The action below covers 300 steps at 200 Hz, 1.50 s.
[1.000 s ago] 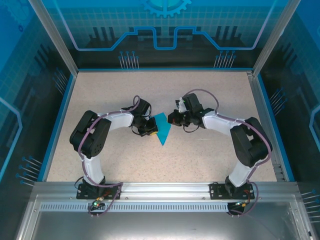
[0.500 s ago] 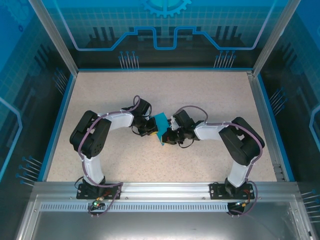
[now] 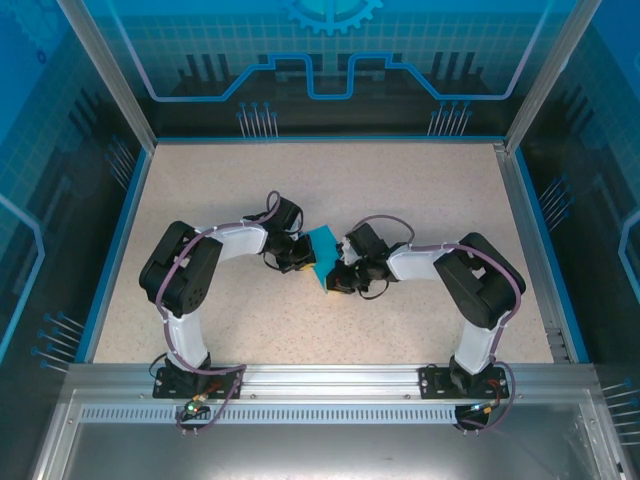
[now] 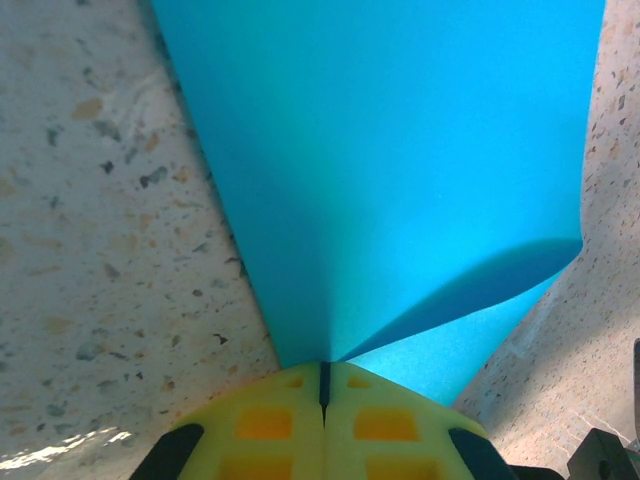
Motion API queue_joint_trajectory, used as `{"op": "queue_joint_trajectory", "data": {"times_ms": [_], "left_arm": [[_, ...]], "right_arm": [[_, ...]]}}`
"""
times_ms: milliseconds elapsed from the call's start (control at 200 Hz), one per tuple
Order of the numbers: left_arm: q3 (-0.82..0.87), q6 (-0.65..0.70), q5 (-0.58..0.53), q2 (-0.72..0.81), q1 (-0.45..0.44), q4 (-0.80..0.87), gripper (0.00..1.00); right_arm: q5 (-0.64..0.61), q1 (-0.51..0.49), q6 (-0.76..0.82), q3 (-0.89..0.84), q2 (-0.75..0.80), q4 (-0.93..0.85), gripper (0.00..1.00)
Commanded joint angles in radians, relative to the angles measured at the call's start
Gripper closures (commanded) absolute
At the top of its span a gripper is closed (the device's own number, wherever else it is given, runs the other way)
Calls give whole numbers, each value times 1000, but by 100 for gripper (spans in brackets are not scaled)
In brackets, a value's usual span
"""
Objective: Fold a paper plane with a square sheet of paper (pick it up from the middle)
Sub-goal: Third fold the triangle at the center of the table.
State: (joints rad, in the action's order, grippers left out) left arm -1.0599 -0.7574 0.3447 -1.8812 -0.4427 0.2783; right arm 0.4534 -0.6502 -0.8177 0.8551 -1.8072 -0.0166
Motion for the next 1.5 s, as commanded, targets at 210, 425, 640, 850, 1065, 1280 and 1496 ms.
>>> {"op": "queue_joint_trajectory", "data": {"times_ms": [210, 425, 640, 850, 1065, 1280, 1496], "left_arm": [[33, 10, -70, -18, -8, 82, 100], [29, 8, -71, -15, -8, 83, 100], [25, 9, -71, -16, -10, 88, 100], [23, 10, -71, -18, -9, 87, 100], [23, 10, -75, -18, -10, 88, 100], [10, 21, -72, -11, -10, 86, 100], [-41, 44, -46, 70, -20, 84, 100]], "right_arm": [[-22, -8, 74, 49, -10, -153, 100], [-47, -3, 94, 117, 48, -151, 100], [-52, -1, 84, 173, -45, -122, 100], [-30, -6, 96, 148, -77, -132, 100], [-25, -9, 131, 88, -75, -186, 100], [-22, -3, 147, 44, 32, -187, 100], [-124, 83, 52, -22, 176, -84, 100]]}}
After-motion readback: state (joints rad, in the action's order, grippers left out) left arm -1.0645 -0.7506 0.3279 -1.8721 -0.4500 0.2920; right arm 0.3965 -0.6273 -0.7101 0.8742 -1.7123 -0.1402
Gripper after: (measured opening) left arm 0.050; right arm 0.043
